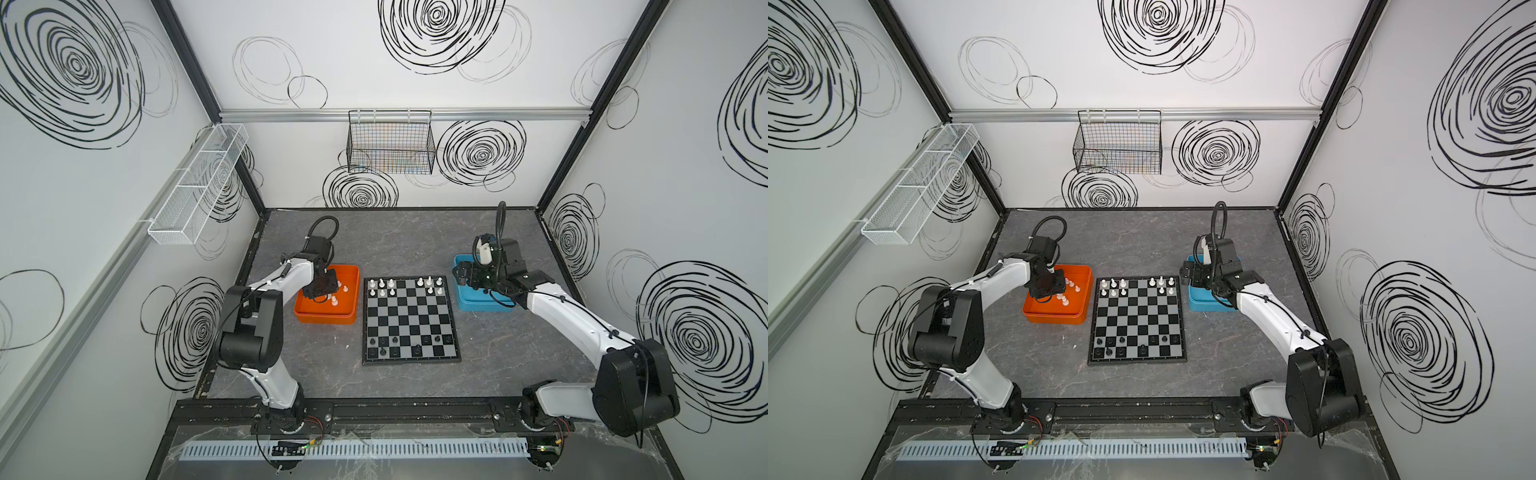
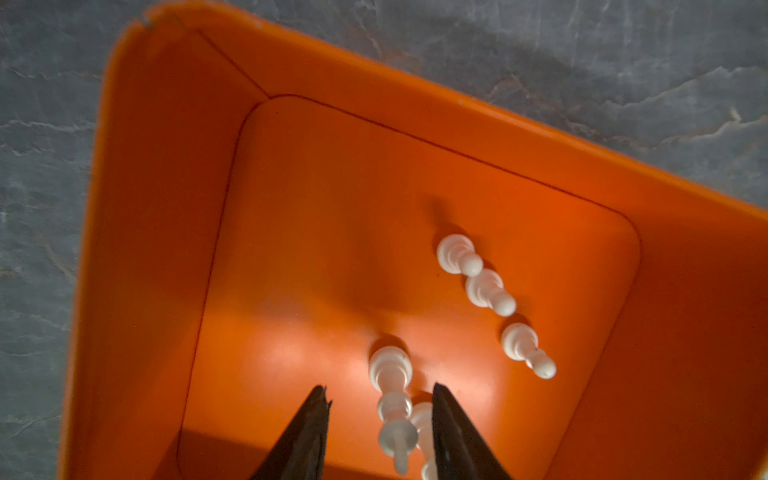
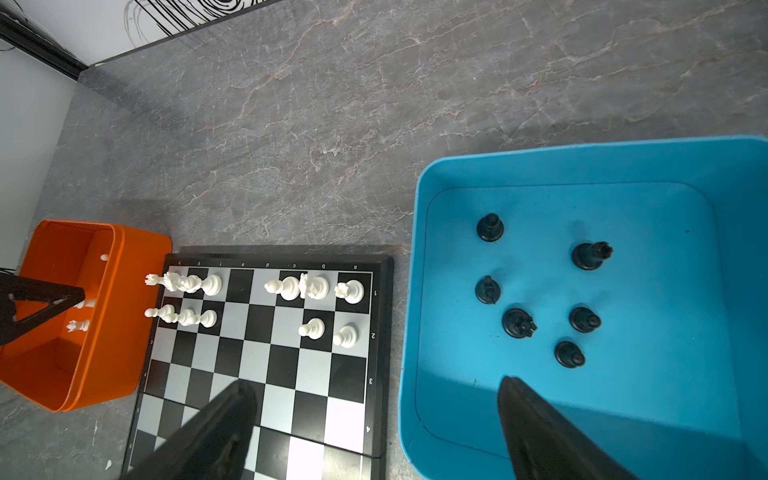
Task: Set up the chess pieces on the board
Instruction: 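Lower the left gripper into the orange tray and grasp a white piece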
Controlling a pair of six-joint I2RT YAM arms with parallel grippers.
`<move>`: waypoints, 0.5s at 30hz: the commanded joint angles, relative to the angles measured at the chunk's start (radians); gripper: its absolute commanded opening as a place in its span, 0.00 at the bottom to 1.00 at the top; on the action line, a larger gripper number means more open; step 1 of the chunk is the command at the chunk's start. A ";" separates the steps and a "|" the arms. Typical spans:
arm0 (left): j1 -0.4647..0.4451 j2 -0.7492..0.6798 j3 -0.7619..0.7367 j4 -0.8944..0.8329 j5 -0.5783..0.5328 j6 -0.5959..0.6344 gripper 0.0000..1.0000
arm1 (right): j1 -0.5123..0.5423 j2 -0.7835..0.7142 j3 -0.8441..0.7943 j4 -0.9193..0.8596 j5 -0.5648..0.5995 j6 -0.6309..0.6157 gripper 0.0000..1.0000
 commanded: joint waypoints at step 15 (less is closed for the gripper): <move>-0.026 0.026 0.040 -0.023 -0.021 -0.010 0.27 | -0.019 0.012 -0.017 -0.027 -0.007 -0.015 0.95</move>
